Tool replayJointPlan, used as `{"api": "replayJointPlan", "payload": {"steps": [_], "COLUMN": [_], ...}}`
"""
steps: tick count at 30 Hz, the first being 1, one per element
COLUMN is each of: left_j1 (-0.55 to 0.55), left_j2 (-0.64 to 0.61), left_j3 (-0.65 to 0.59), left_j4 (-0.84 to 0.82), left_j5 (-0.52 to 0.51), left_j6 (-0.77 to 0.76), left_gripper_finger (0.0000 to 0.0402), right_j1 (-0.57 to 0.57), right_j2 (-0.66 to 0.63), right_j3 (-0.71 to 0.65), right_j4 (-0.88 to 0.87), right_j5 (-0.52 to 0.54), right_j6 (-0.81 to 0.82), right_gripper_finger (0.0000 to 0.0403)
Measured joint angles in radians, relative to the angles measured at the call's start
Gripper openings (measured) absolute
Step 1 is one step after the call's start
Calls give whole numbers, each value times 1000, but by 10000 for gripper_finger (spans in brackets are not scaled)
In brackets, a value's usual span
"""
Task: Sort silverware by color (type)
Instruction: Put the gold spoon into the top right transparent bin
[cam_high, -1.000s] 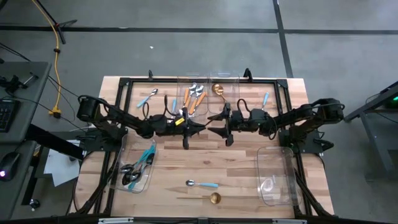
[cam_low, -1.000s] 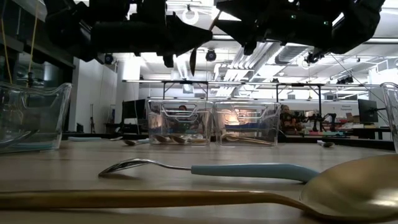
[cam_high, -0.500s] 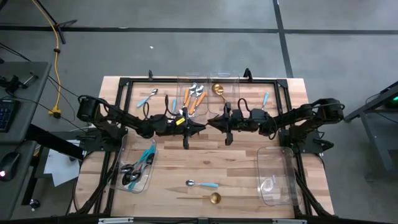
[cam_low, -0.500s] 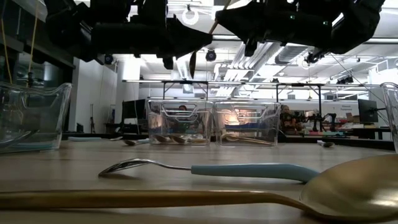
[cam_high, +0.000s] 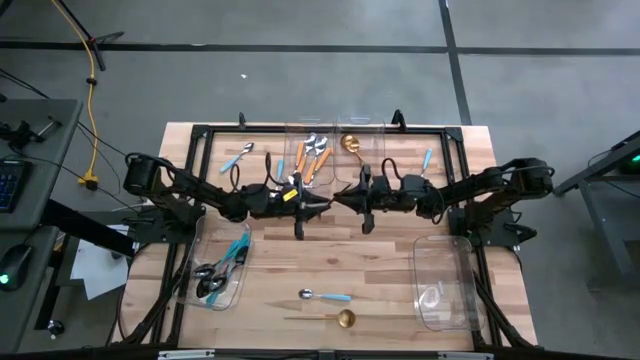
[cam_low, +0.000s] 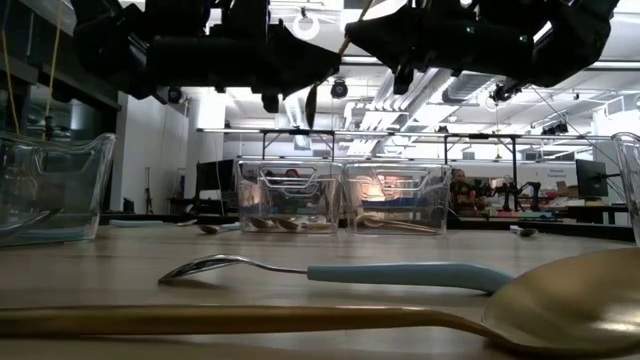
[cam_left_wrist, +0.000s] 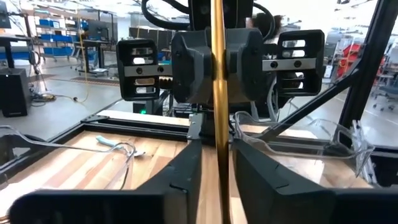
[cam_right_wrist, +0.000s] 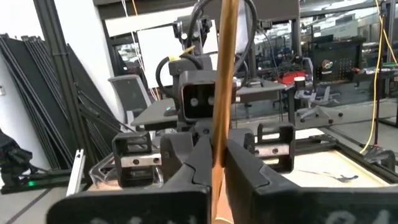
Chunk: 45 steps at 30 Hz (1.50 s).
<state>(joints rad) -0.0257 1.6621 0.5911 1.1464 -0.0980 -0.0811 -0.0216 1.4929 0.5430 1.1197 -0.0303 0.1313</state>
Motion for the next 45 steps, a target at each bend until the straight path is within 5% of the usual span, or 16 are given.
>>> {"api": "replayJointPlan", "payload": {"steps": [13, 24, 36, 45], "left_j1": [-2, -1, -3, -3], "left_j2": [-336, -604, -644, -644], "left_j3": [-23, -259, -283, -284], "left_j4": [-461, -328, -369, -373], "left_j5": [-71, -149, -149, -160], "left_j6": [60, 60, 57, 49], "left_gripper_finger": [148, 147, 145, 145], "right_j1": [4, 85, 67, 55], "right_j2": [-246, -415, -448, -645], "right_j3": [-2, -2, -2, -125], "right_j4": [-419, -667, -791, -791], "right_j5": [145, 391, 408, 396], "right_j6": [-92, -185, -170, -102], "right_gripper_finger": [6, 6, 6, 6]}}
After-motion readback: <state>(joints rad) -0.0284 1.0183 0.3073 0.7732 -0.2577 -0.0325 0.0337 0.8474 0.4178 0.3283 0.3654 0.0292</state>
